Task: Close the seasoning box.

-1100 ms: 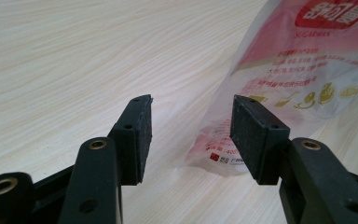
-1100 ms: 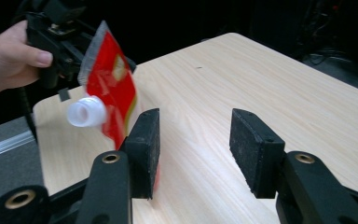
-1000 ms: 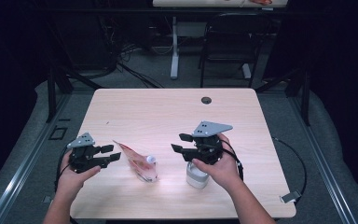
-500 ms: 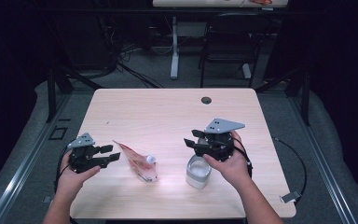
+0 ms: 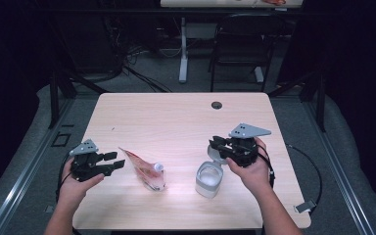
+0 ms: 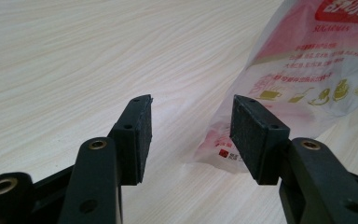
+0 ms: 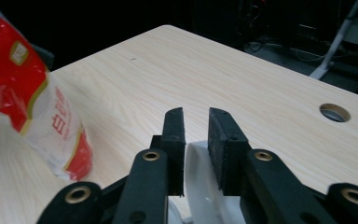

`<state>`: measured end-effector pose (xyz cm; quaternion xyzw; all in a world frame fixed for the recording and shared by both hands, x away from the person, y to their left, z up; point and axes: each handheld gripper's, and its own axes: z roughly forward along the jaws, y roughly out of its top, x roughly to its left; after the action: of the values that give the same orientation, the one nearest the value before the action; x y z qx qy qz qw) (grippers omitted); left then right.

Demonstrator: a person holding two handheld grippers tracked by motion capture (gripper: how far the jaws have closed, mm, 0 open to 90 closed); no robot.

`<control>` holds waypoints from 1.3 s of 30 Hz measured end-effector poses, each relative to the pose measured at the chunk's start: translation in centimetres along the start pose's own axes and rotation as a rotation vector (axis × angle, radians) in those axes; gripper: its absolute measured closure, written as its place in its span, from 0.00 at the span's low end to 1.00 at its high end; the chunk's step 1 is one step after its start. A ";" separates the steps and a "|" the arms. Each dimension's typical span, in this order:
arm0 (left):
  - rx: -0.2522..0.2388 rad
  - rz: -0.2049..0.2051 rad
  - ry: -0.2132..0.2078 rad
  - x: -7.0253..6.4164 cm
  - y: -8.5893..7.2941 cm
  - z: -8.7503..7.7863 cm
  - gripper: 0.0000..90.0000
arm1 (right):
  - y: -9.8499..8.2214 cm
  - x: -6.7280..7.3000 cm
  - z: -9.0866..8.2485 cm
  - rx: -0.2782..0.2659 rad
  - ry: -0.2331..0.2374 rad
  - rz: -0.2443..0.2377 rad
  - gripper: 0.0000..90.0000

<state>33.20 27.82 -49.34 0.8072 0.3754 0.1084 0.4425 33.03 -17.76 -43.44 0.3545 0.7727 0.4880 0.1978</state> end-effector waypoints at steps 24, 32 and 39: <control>-0.006 -0.016 0.006 0.2 -0.2 -0.2 0.54 | -1.6 -3.2 -1.6 -0.005 -0.110 0.094 1.00; -0.005 -0.019 0.007 0.3 -0.3 -0.3 0.54 | -2.4 -3.6 -1.4 0.007 -0.114 0.117 1.00; -0.005 -0.018 0.008 0.3 -0.3 -0.2 0.54 | -2.8 -3.6 -1.1 0.016 -0.109 0.124 1.00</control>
<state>33.14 28.30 -49.50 0.8022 0.3841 0.1085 0.4440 33.70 -21.85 -45.54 0.4292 0.7412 0.4733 0.2059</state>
